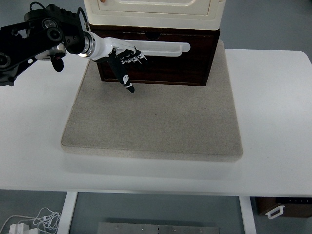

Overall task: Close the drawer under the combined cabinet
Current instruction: 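Push the drawer fully shut with the left hand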

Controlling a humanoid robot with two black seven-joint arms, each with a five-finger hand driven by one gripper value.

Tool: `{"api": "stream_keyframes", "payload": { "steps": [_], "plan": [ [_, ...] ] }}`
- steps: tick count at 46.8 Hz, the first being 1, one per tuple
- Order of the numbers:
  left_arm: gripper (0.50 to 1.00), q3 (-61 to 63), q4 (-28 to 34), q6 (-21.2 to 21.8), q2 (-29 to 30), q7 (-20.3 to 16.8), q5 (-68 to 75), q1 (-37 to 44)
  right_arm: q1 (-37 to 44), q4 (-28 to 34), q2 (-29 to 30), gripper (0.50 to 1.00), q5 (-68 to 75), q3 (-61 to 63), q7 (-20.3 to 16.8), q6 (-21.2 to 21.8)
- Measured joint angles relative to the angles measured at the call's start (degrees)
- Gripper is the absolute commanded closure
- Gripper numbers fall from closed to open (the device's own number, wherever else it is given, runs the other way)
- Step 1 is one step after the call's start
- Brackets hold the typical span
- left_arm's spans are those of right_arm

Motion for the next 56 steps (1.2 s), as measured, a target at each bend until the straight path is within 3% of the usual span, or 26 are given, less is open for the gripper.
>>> {"api": "stream_keyframes", "payload": {
  "steps": [18,32,38,56],
  "plan": [
    [0.5,-0.9,0.4,-1.0,0.0,-0.6,-0.7,-0.1,0.0,0.0,0.0,0.548,0.0,0.0,0.0,0.0],
    [0.5,-5.9,-2.1,-8.6,-1.2,-4.2,-1.2,0.6,0.0,0.0,0.0,0.548,0.0,0.0,0.0,0.0],
    [0.5,-11.1,-2.6,-9.3,-2.8,-7.4,-3.2,0.7,0.0,0.0,0.0,0.548,0.0,0.0,0.0,0.0],
    [0.5,-32.3,3.1,-9.3,-7.7,-9.8,-10.8,-3.0,0.0,0.0,0.0,0.548,0.0,0.0,0.0,0.0]
  ]
}}
